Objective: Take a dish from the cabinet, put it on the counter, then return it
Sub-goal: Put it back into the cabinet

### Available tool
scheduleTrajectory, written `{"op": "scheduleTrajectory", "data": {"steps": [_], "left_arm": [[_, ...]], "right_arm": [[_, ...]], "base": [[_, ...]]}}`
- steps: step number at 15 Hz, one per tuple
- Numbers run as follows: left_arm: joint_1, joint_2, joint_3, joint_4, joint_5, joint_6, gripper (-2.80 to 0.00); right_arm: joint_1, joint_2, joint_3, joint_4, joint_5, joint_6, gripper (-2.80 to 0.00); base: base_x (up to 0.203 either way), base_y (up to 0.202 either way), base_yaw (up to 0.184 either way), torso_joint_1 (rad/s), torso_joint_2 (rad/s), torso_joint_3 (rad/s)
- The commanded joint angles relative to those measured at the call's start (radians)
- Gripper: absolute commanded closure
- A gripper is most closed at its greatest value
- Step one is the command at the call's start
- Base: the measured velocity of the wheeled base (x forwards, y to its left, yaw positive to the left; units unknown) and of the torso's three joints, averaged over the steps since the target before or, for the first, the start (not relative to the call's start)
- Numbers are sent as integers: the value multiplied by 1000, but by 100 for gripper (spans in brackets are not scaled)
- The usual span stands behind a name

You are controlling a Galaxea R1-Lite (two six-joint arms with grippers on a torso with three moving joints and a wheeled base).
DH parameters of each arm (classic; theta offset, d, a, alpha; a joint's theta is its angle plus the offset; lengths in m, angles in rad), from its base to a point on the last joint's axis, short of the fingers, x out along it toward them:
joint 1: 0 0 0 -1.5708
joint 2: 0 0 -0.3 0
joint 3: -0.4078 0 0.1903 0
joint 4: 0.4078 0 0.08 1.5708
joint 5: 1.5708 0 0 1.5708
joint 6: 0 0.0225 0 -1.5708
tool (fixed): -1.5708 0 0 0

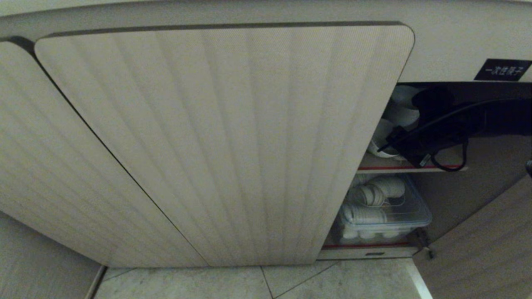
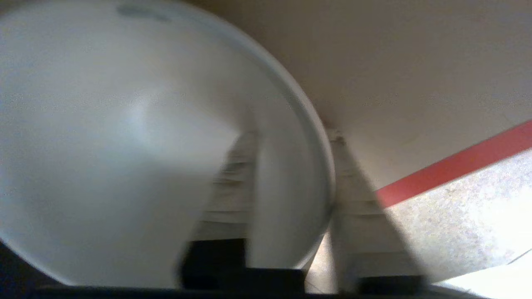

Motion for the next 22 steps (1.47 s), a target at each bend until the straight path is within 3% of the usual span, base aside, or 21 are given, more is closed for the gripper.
{"op": "scheduleTrajectory", "data": {"steps": [1, 10, 15, 22], "left_arm": [[0, 0, 0, -1, 0, 0, 0], [0, 0, 0, -1, 0, 0, 0], [0, 0, 0, -1, 0, 0, 0], [0, 0, 0, -1, 0, 0, 0]], "right_arm": [[0, 2, -1, -3, 1, 6, -280], [0, 1, -1, -49, -2, 7, -280], [0, -2, 3, -50, -48, -2, -280], [0, -18, 40, -147, -63, -133, -280]], "base": [[0, 0, 0, 0, 0, 0], [0, 0, 0, 0, 0, 0], [0, 0, 0, 0, 0, 0], [0, 0, 0, 0, 0, 0]]}}
